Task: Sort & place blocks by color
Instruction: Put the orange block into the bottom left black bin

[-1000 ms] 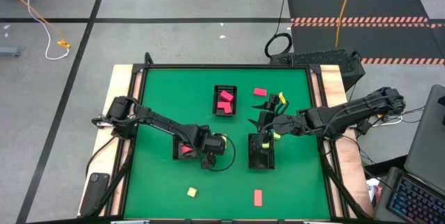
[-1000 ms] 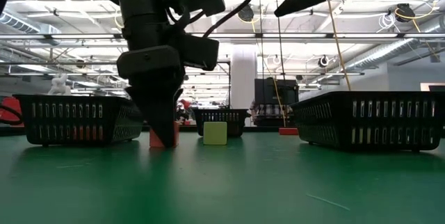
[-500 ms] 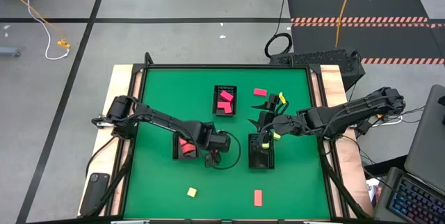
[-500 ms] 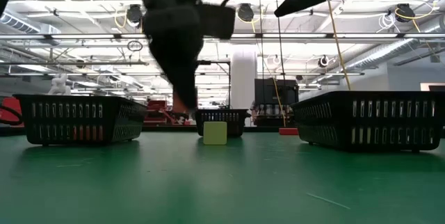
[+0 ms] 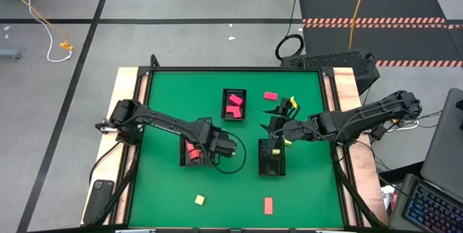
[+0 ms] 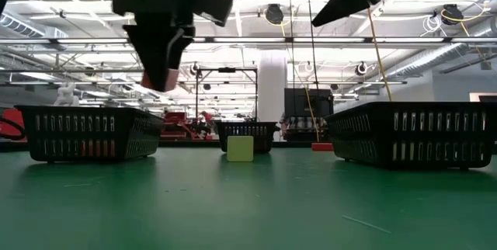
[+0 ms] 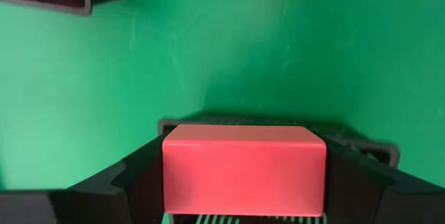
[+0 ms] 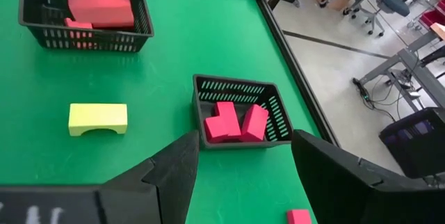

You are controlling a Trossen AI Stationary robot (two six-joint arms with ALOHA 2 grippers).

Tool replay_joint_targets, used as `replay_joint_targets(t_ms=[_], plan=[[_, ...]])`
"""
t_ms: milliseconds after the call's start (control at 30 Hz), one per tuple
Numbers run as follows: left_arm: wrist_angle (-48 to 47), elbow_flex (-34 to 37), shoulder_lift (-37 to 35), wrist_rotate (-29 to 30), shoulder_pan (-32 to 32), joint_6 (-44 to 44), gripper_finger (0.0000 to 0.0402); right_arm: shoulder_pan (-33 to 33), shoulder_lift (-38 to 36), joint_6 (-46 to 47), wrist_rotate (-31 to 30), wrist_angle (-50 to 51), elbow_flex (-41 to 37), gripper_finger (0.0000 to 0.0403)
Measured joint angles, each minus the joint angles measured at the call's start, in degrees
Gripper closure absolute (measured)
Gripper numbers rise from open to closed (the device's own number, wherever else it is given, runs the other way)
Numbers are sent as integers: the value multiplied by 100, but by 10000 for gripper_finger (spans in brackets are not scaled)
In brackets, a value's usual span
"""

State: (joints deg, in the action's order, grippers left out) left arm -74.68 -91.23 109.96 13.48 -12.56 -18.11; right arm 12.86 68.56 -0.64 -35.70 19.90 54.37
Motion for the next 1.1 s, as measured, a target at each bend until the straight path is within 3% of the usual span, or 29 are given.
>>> replay_joint_targets(t_ms=[300,667,800,967,1100], plan=[[20,350,-672,180,-29,-4,119,54,1,44,0,36,0,179],[1747,2442,-2238,35,15,-43,119,74,4,45,0,-6,0,179],[2059,2914,-2403,-40,110,-153,119,72,4,44,-2,-122,0,179],[2173,2992,-2365,-43,158,-101,119,72,4,9,-8,-223,0,179],[2174,2996,-2336,8,193,-140,46,72,4,4,-9,-210,0,179]])
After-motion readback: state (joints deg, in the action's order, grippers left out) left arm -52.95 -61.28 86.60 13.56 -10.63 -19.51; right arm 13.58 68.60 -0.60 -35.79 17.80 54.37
